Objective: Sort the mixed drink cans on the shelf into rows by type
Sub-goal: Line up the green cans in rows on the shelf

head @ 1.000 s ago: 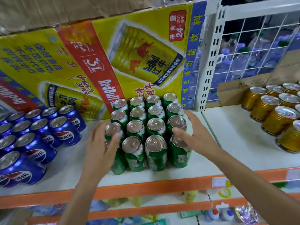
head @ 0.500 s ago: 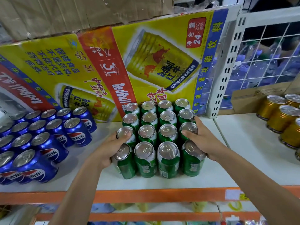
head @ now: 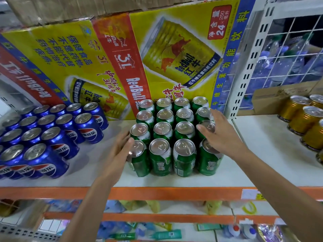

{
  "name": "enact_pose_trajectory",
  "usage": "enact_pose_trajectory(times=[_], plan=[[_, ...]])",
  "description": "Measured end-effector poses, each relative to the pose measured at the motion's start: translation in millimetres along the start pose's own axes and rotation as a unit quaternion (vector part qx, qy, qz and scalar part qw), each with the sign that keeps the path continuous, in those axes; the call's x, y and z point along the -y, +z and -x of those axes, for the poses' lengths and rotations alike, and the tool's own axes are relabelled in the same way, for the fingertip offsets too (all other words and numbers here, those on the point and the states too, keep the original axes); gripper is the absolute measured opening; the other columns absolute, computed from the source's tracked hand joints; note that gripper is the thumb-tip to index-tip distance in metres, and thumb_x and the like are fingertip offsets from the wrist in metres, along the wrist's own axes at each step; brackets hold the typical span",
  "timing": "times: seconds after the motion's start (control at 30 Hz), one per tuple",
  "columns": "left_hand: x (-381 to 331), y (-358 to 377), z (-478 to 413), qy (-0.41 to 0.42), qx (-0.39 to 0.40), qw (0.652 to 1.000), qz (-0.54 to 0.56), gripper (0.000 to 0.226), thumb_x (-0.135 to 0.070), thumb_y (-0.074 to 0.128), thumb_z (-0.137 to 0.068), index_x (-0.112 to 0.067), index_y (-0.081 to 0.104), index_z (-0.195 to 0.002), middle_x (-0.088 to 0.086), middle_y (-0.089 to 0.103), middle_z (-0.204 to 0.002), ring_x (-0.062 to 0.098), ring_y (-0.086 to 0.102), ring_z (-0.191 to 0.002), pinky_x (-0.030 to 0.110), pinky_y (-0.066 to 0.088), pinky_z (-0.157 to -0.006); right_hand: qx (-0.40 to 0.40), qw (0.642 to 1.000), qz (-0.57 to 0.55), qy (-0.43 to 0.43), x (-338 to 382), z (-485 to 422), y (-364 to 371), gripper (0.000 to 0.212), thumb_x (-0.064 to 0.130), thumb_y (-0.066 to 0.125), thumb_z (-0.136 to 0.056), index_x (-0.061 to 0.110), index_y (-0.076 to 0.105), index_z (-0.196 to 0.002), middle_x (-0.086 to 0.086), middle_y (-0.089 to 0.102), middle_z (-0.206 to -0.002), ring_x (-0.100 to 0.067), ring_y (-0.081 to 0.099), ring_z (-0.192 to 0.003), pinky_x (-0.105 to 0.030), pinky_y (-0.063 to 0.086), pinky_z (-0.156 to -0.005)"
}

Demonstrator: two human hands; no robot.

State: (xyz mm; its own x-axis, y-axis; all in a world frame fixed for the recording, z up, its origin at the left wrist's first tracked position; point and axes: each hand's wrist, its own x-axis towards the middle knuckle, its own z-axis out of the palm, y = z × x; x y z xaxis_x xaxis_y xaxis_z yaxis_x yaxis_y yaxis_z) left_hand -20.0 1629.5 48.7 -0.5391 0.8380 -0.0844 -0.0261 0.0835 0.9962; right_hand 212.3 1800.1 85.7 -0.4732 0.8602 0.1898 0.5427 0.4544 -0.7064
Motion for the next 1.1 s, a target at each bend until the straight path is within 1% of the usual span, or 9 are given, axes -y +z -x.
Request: enact_pose_trajectory(times=[0.1, 0.17, 0.27, 0.33, 0.47, 0.77, 0.87, 1.0, 1.1], plan=[[20, -6, 20, 0.044, 0.024, 0.994, -0.093, 0.068, -0.039, 0.074, -0.076, -0.023, 0.041, -0.133, -0.016, 0.056, -0.122, -0.015, 0.055, -0.103, 0.007, 0.045, -0.077, 0.017, 0.992, 0.060, -0.114, 26, 14, 9, 0.057, 0.029, 0.062, -0.089, 0.014, 0.041, -0.140, -0.001, 0.038, -0.146, -0.016, 0.031, -0.137, -0.009, 0.015, -0.098], [34, -11, 21, 0.040, 0.053, 0.989, -0.129, 0.078, -0.029, 0.079, -0.064, -0.018, 0.041, -0.131, -0.009, 0.058, -0.121, -0.006, 0.058, -0.105, 0.011, 0.048, -0.080, 0.033, 0.980, 0.055, -0.186, 47, 22, 22, 0.047, 0.027, 0.062, -0.089, 0.016, 0.051, -0.134, 0.000, 0.048, -0.139, -0.015, 0.037, -0.132, -0.008, 0.015, -0.098], [48, -21, 18, 0.029, 0.077, 0.983, -0.167, 0.081, -0.024, 0.083, -0.062, -0.021, 0.042, -0.131, -0.008, 0.063, -0.118, 0.007, 0.062, -0.106, 0.025, 0.053, -0.084, 0.124, 0.955, 0.058, -0.261, 76, 27, 50, 0.039, 0.023, 0.062, -0.089, 0.015, 0.058, -0.127, -0.001, 0.055, -0.129, -0.015, 0.044, -0.124, -0.012, 0.020, -0.100], [54, -26, 12, 0.026, 0.072, 0.978, -0.192, 0.073, -0.025, 0.084, -0.061, -0.023, 0.046, -0.124, -0.010, 0.066, -0.110, 0.003, 0.064, -0.100, 0.027, 0.053, -0.083, 0.171, 0.939, 0.080, -0.288, 88, 22, 66, 0.038, 0.024, 0.062, -0.090, 0.015, 0.058, -0.126, -0.002, 0.055, -0.128, -0.016, 0.044, -0.121, -0.016, 0.023, -0.100], [54, -26, 9, 0.032, 0.050, 0.974, -0.220, 0.070, -0.013, 0.086, -0.063, -0.029, 0.044, -0.117, -0.019, 0.061, -0.102, -0.014, 0.060, -0.085, 0.006, 0.046, -0.066, 0.194, 0.943, 0.112, -0.247, 85, 9, 81, 0.036, 0.036, 0.063, -0.089, 0.018, 0.061, -0.121, -0.001, 0.058, -0.114, -0.015, 0.048, -0.107, -0.026, 0.035, -0.093], [65, -32, 5, 0.048, 0.093, 0.971, -0.213, 0.082, -0.033, 0.087, -0.057, -0.032, 0.041, -0.125, -0.007, 0.053, -0.119, 0.009, 0.056, -0.108, 0.030, 0.049, -0.088, 0.196, 0.938, 0.112, -0.265, 84, 12, 83, 0.038, 0.033, 0.059, -0.079, 0.021, 0.064, -0.114, 0.003, 0.063, -0.102, -0.008, 0.046, -0.092, -0.021, 0.030, -0.081], [65, -40, 5, 0.035, 0.118, 0.972, -0.198, 0.072, -0.016, 0.085, -0.065, -0.033, 0.041, -0.121, -0.013, 0.061, -0.113, 0.004, 0.062, -0.104, 0.021, 0.052, -0.082, 0.199, 0.942, 0.094, -0.252, 83, 12, 82, 0.036, 0.028, 0.059, -0.078, 0.022, 0.066, -0.113, 0.004, 0.064, -0.101, -0.008, 0.050, -0.093, -0.018, 0.035, -0.083], [60, -36, 8, 0.045, 0.069, 0.976, -0.203, 0.068, -0.018, 0.087, -0.063, -0.036, 0.043, -0.111, -0.021, 0.061, -0.101, -0.012, 0.059, -0.089, 0.009, 0.048, -0.072, 0.202, 0.949, 0.075, -0.232, 80, 10, 80, 0.033, 0.018, 0.067, -0.081, 0.023, 0.066, -0.114, 0.004, 0.064, -0.102, -0.004, 0.048, -0.094, -0.005, 0.031, -0.082], [61, -28, 8, 0.050, 0.034, 0.978, -0.201, 0.071, -0.023, 0.090, -0.057, -0.031, 0.046, -0.112, -0.017, 0.061, -0.102, -0.008, 0.059, -0.090, 0.010, 0.046, -0.072, 0.206, 0.946, 0.081, -0.237, 80, 10, 81, 0.039, 0.032, 0.067, -0.081, 0.026, 0.063, -0.119, 0.004, 0.064, -0.107, -0.003, 0.047, -0.097, -0.005, 0.030, -0.085]])
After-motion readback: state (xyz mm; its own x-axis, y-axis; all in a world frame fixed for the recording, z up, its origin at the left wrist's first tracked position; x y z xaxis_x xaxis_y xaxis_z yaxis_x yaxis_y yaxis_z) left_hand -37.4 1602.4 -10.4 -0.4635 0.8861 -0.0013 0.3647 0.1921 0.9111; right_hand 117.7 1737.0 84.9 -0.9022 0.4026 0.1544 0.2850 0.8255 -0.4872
